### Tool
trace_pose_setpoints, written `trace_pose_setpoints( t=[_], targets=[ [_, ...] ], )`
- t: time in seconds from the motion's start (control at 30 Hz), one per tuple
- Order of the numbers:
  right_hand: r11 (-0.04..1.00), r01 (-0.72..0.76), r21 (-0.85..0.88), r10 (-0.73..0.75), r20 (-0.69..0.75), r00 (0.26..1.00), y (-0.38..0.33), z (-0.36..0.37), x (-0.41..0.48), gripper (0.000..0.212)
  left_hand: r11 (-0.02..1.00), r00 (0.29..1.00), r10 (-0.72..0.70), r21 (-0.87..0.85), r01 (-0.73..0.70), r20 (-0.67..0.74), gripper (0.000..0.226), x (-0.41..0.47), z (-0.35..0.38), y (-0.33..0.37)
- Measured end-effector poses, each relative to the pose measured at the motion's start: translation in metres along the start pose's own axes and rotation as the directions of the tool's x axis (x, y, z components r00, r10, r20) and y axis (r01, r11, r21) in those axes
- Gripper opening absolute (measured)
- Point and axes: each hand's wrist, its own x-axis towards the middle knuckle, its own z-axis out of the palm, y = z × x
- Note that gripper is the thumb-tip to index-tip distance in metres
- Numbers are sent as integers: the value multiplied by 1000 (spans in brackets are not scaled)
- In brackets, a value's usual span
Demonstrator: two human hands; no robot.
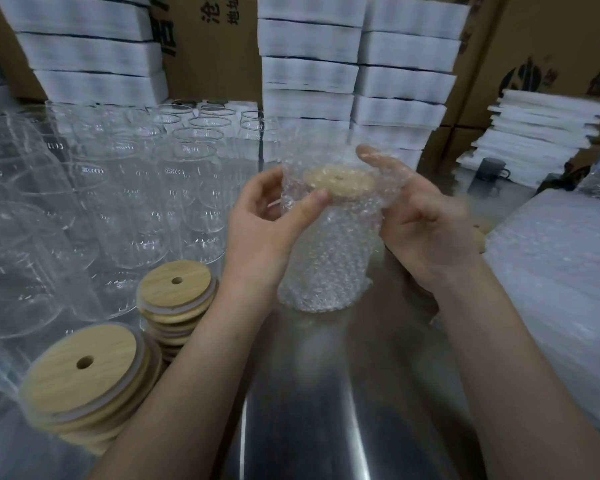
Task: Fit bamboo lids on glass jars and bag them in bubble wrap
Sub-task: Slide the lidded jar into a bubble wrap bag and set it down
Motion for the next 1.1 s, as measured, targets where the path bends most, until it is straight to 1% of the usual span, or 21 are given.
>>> trace_pose_setpoints(
  t=[0.07,0.13,0.17,0.2,0.23,0.3,0.33,0.4,0.47,0.57,0.73,0.83,0.93,1.1],
  targets=[
    [997,-8,-74,9,10,1000,-1,0,0,73,1000,1000,-5,-7,5,-20,69,-2,0,3],
    [987,-9,-159,4,-30,1000,-1,-1,2,59,1000,1000,-12,0,12,-28,72,-3,1,4],
    [980,-14,-199,4,-54,999,-1,-1,3,49,1000,999,-16,-8,16,-29,70,-3,1,5],
    [974,-20,-224,3,-75,997,-1,-1,3,40,999,999,-23,-29,22,-33,62,-3,0,6],
    [974,-21,-224,-1,-94,996,0,-1,4,33,998,999,-27,-63,25,-41,49,-3,0,6],
    [982,3,-187,-31,-145,989,3,0,4,29,993,997,-21,-116,12,-75,21,-2,0,8],
    [984,29,-173,-60,-176,982,3,1,5,24,993,995,-7,-115,-4,-95,16,-2,1,8],
    [979,82,-188,-126,-238,963,4,2,5,15,993,992,26,-115,-40,-123,12,-1,1,8],
    [963,115,-245,-185,-285,941,5,2,6,14,990,988,72,-111,-88,-137,11,-2,1,10],
    [936,154,-316,-252,-297,921,5,3,5,14,987,979,136,-63,-147,-148,14,-3,1,13],
    [914,240,-326,-338,-289,896,4,8,3,23,987,980,156,-9,-158,-122,19,-4,2,16],
    [918,255,-303,-344,-290,893,5,10,4,27,983,972,179,-20,-184,-155,15,-2,2,16],
    [926,254,-281,-332,-280,901,7,9,4,29,981,969,156,-86,-175,-192,20,1,1,13],
    [952,237,-192,-281,-255,925,10,8,5,40,986,985,97,-120,-115,-143,33,3,-1,6]
  ],
)
